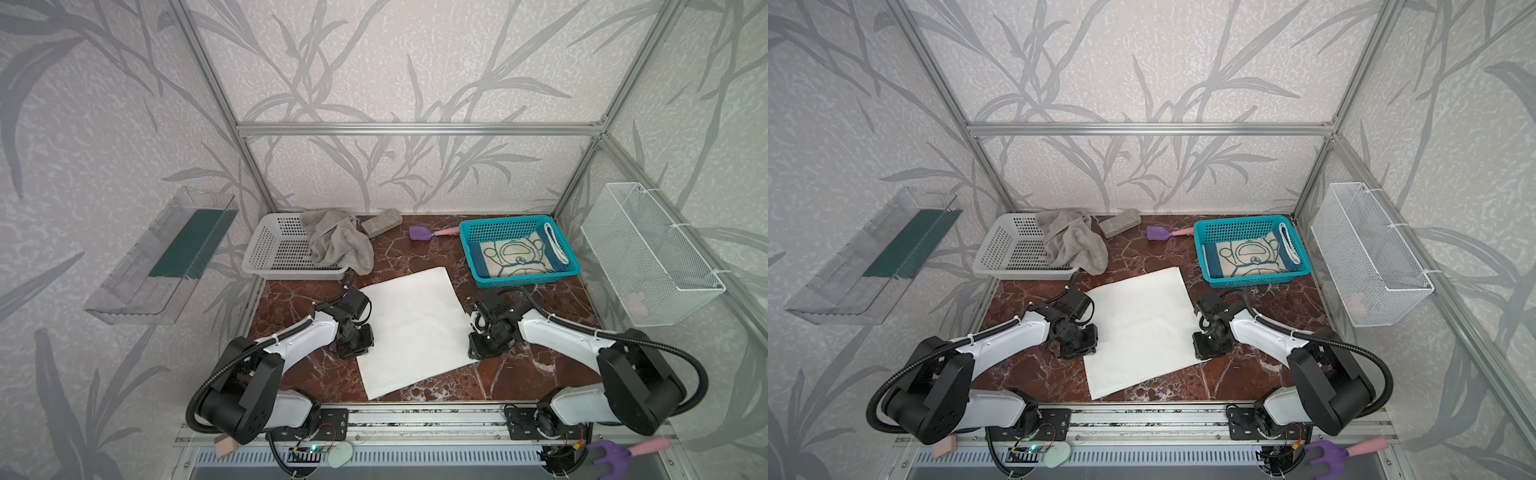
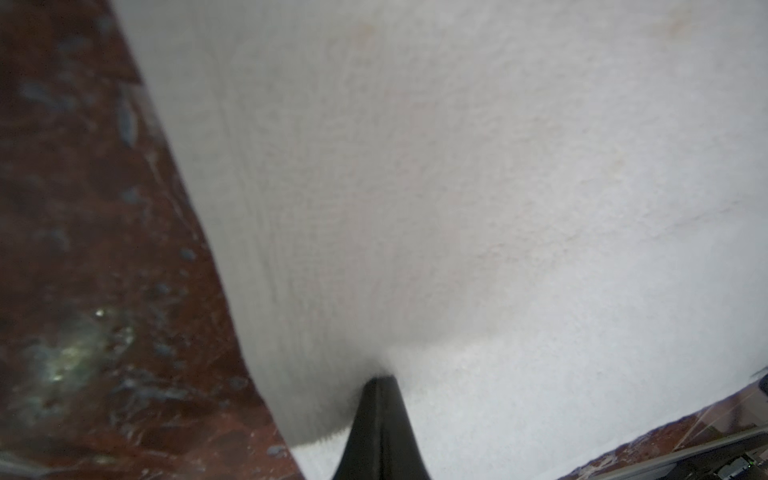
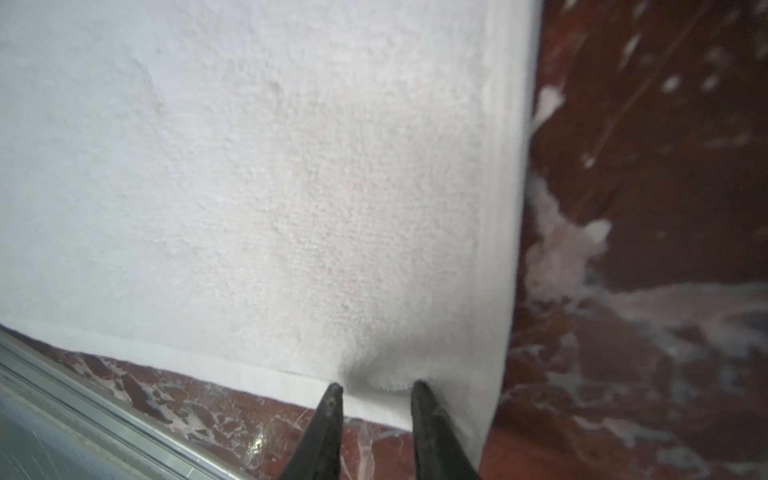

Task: Fold and stack the towels
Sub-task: 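Lift both grippers off the towel and move them toward the baskets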

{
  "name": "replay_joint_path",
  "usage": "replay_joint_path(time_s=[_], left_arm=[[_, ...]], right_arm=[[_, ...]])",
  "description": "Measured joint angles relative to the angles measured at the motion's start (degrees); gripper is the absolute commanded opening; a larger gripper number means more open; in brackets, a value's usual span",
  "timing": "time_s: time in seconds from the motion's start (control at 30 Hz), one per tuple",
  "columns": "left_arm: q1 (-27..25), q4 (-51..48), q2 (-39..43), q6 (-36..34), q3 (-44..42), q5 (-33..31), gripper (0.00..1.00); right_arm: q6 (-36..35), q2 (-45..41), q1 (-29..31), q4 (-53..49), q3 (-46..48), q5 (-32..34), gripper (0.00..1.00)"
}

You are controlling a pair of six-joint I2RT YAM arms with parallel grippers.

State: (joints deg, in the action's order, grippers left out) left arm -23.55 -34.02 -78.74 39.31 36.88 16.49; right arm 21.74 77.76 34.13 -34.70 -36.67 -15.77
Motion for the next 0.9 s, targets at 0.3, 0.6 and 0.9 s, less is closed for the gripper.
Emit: replay_joint_path(time_s=[0.3, 0.6, 0.9], left_arm=[[6.0, -4.7, -4.2, -7.1, 7.6, -1.1, 0.27], [14.3, -1.8, -9.2, -11.2, 21.5, -2.1, 0.42], [15.4, 8.2, -19.3, -11.4, 24.4, -3.7, 0.46]], right_arm=[[8.0, -9.4, 8.1, -9.8, -5.2, 6.3, 0.4], [-0.9, 4.2, 0.6, -4.7, -31.3, 14.0, 0.34], [-7.3, 33.9, -6.8, -4.0, -51.8, 14.9, 0.33]])
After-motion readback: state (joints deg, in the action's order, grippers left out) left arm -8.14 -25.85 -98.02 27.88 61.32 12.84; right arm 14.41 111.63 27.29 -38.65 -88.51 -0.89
